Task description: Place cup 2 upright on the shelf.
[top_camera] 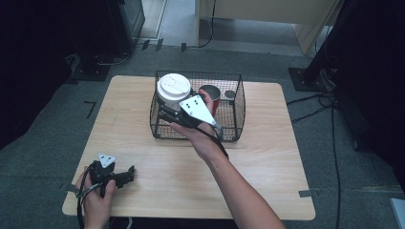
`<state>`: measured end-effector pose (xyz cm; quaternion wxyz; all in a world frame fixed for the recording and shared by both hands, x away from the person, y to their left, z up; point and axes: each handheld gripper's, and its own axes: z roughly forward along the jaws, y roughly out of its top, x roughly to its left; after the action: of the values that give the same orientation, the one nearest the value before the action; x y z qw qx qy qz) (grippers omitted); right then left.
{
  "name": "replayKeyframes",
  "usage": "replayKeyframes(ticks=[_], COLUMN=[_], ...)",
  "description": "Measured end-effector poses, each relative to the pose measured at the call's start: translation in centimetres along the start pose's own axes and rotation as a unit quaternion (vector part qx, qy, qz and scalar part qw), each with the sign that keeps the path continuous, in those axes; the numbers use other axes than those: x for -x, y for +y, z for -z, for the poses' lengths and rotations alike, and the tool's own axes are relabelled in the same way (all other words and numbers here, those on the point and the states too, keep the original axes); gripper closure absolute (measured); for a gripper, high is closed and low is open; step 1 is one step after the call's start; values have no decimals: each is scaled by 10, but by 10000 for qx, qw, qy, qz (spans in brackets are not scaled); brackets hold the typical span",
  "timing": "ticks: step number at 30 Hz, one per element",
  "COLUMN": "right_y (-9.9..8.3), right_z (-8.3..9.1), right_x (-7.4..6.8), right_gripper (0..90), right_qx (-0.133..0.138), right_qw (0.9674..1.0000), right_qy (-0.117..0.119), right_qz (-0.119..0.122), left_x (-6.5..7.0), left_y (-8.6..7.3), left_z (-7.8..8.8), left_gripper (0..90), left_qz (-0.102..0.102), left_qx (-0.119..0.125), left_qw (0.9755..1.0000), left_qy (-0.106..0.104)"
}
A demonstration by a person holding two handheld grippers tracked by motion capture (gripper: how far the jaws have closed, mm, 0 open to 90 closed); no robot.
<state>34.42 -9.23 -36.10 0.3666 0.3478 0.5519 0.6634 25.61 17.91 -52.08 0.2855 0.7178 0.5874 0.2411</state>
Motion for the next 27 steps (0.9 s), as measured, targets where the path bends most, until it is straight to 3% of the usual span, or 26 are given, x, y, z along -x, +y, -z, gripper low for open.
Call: replayKeyframes(ticks=[10, 27], right_y=[-16, -37], right_z=[-26, -57], right_x=[14, 28], right_gripper=[159, 159], right_qx=[-259, -597], right_qw=[9992, 9973], right_qy=[-269, -432], right_qz=[-116, -60], left_x=[0, 0], left_y=[0, 0], left_z=[0, 0], left_gripper=[0, 0], left_qz=[-1, -2], left_qx=[7, 1], left_qw=[10000, 10000], left_qy=[4, 1])
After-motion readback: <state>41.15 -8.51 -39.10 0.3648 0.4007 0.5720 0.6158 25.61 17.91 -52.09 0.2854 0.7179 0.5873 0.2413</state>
